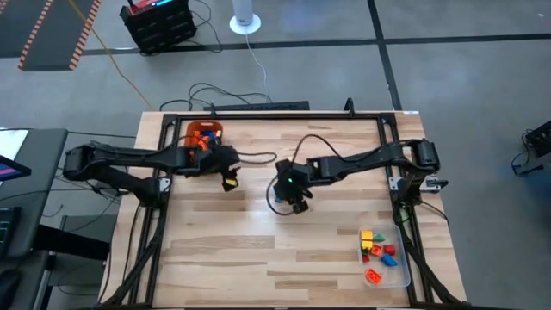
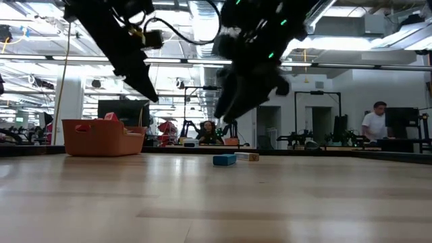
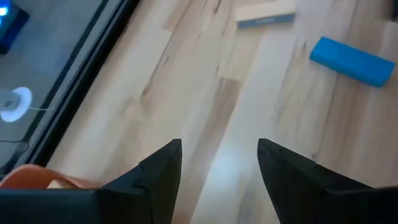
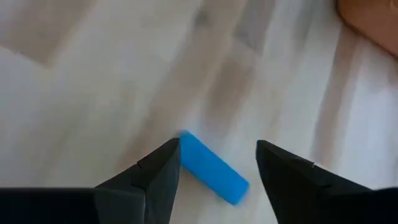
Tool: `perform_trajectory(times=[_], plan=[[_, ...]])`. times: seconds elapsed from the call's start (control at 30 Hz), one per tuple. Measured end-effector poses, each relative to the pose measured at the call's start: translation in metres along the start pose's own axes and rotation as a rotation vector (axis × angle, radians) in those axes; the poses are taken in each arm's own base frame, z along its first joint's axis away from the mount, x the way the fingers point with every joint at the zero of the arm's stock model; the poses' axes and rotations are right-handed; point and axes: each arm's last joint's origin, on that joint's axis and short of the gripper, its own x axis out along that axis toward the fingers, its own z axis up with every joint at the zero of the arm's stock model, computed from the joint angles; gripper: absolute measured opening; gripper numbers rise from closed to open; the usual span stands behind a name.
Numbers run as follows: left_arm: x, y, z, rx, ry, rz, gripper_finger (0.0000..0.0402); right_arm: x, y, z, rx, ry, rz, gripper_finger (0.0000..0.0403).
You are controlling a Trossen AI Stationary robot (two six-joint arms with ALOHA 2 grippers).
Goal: Sort blocks by size
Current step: Put the large blue wooden block into the orange bin
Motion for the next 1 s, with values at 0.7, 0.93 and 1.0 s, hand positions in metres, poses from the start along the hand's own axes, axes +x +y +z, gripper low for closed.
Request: perform_trajectory(times=[0.7, 0.93, 1.0], plan=[[-0.032, -0.011, -0.011, -0.035, 0.010, 0.066, 0.0206, 0.060, -0.039, -0.043, -0.146, 0.249, 0.146, 0.0246], [-0.032, -0.011, -0.012, -0.028, 0.018, 0.068, 0.0206, 0.062, -0.031, -0.035, -0.168, 0.211, 0.145, 0.0221], [-0.032, -0.010, -0.013, -0.022, 0.028, 0.068, 0.0206, 0.063, -0.030, -0.033, -0.160, 0.201, 0.147, 0.0213]])
